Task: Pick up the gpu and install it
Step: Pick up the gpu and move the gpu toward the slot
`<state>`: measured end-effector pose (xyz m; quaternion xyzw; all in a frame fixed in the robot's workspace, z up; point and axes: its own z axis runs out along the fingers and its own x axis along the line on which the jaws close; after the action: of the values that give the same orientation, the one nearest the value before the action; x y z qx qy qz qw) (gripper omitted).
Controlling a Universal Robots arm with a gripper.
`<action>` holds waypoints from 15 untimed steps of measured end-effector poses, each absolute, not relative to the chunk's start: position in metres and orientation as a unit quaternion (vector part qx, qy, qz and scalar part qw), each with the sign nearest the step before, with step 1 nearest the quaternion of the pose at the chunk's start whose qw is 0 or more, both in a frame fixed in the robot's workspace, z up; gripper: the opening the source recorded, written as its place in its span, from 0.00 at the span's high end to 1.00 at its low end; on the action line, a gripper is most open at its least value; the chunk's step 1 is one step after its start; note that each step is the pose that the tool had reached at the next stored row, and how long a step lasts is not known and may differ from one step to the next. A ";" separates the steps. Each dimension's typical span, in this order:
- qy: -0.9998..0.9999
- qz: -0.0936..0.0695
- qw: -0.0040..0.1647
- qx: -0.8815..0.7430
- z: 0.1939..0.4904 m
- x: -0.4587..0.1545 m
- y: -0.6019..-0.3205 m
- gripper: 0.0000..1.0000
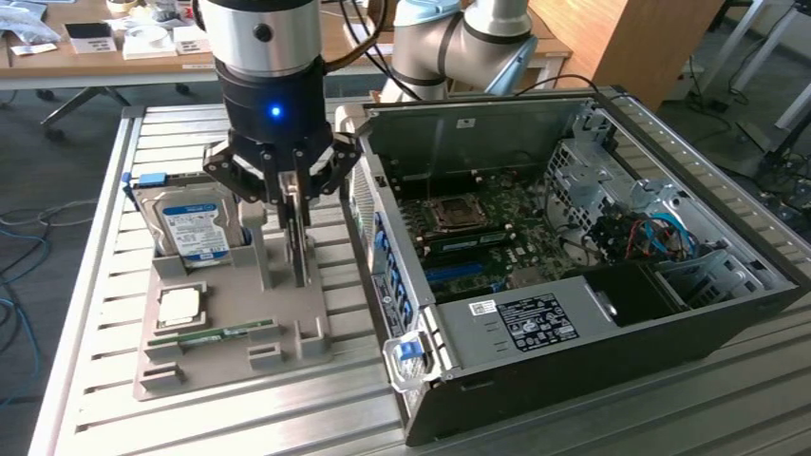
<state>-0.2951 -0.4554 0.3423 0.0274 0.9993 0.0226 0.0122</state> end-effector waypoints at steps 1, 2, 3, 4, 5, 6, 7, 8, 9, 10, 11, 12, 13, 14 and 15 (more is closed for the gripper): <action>0.999 0.023 0.012 0.027 0.343 -0.295 -0.455 0.73; 0.999 0.023 0.012 0.027 0.344 -0.295 -0.455 0.73; 0.999 0.023 0.012 0.027 0.344 -0.295 -0.455 0.73; 0.999 0.023 0.012 0.027 0.344 -0.295 -0.455 0.73; 0.999 0.023 0.012 0.027 0.344 -0.295 -0.455 0.73; 0.999 0.023 0.012 0.027 0.344 -0.295 -0.455 0.73; 0.999 0.023 0.012 0.027 0.344 -0.295 -0.455 0.73; 0.999 0.023 0.012 0.027 0.344 -0.295 -0.455 0.73; 0.999 0.023 0.012 0.027 0.344 -0.295 -0.455 0.73; 0.999 0.023 0.012 0.027 0.345 -0.295 -0.455 0.73; 0.999 0.023 0.012 0.027 0.346 -0.295 -0.455 0.73; 0.999 0.023 0.012 0.027 0.347 -0.295 -0.455 0.73; 0.999 0.023 0.012 0.027 0.348 -0.295 -0.455 0.73; 0.999 0.023 0.012 0.027 0.350 -0.295 -0.455 0.73; 0.999 0.023 0.012 0.027 0.352 -0.295 -0.455 0.73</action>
<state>-0.2951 -0.4554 0.3518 0.0274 0.9993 0.0226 0.0122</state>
